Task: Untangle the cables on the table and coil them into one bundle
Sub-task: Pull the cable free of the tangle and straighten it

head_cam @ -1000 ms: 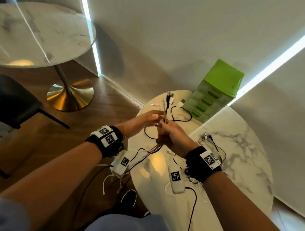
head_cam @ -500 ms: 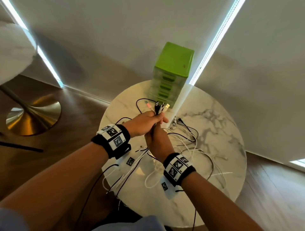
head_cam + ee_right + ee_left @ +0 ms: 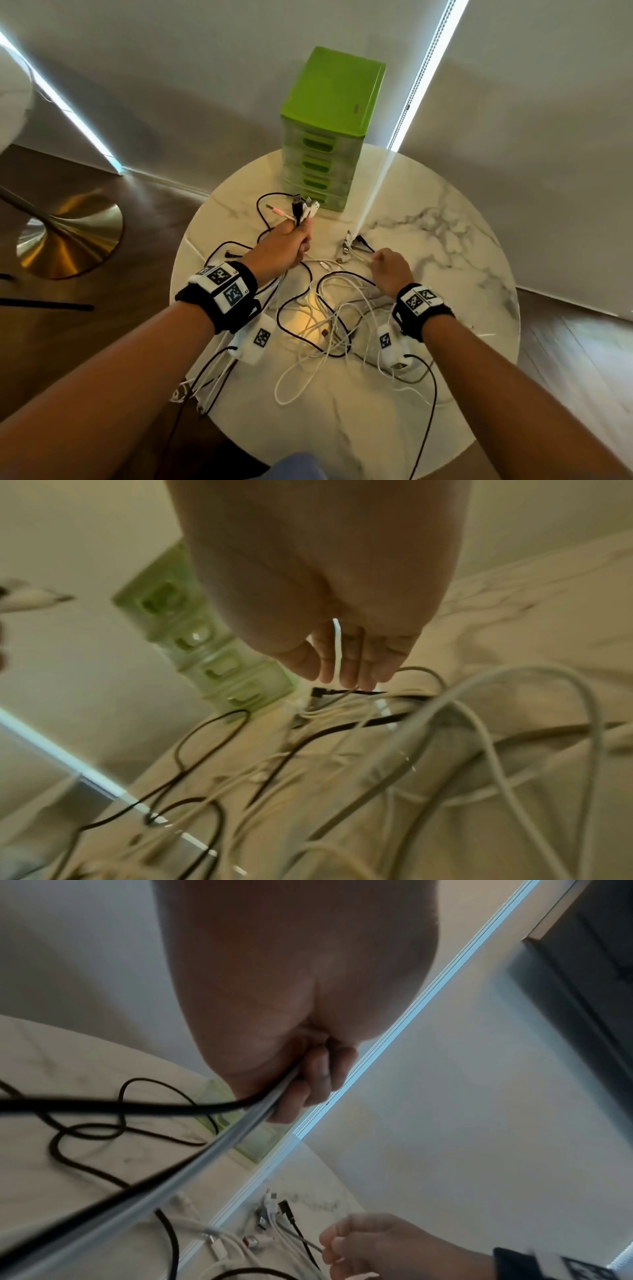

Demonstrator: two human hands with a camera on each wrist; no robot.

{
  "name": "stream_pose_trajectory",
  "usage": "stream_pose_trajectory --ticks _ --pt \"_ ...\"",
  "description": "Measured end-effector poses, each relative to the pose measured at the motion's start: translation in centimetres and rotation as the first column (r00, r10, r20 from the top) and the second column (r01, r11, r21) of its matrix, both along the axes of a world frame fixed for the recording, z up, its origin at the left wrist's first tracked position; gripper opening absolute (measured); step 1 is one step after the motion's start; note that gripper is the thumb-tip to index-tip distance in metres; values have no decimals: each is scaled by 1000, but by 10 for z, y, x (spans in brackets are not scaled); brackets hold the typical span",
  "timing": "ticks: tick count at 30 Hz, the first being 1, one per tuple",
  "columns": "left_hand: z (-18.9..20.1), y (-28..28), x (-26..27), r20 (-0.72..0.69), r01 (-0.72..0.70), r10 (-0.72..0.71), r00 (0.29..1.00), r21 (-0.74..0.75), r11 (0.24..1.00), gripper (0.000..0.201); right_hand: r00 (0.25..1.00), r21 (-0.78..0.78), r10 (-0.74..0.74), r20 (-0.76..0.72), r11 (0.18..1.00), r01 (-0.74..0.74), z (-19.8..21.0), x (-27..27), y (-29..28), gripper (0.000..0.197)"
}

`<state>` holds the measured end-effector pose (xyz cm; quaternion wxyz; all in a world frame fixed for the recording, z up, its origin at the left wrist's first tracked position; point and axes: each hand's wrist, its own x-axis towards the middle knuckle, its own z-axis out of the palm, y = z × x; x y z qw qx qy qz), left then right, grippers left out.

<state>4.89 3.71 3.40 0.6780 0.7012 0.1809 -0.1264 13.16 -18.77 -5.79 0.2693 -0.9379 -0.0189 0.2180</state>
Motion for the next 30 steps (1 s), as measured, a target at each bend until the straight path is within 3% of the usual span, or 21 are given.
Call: stream_pose_trajectory --ticks 3,9,11,13,15,18,21,25,30 --pt "-10 -8 5 -31 11 -11 999 4 1000 37 994 -145 77 -83 985 -89 -12 16 -13 21" --pt "-25 -21 6 -54 58 -56 997 32 998 37 961 -256 226 -160 930 -262 -22 22 -13 21" --pt "-28 -24 7 -57 60 -57 997 38 998 37 961 -153 240 -139 953 -260 -22 29 -18 17" --pt "-29 -26 7 -59 39 -37 998 34 999 37 976 95 194 -96 978 -185 -15 34 -24 10" --pt "-32 -29 7 -66 4 -2 998 20 1000 36 980 310 174 -90 941 -139 1 35 -28 14" --pt "-35 -35 8 -71 -37 36 997 -2 999 35 979 500 196 -63 855 -139 29 31 -27 13" --pt "-38 -40 8 -64 -42 42 997 4 999 34 981 566 190 -33 813 -138 50 22 -24 13" --pt "-36 -45 4 -36 -73 72 997 -15 997 35 975 643 188 -114 762 -72 57 1 -23 16" --pt "-30 -43 -3 -4 -92 92 996 -45 995 36 976 645 131 -171 764 10 56 -19 -24 24"
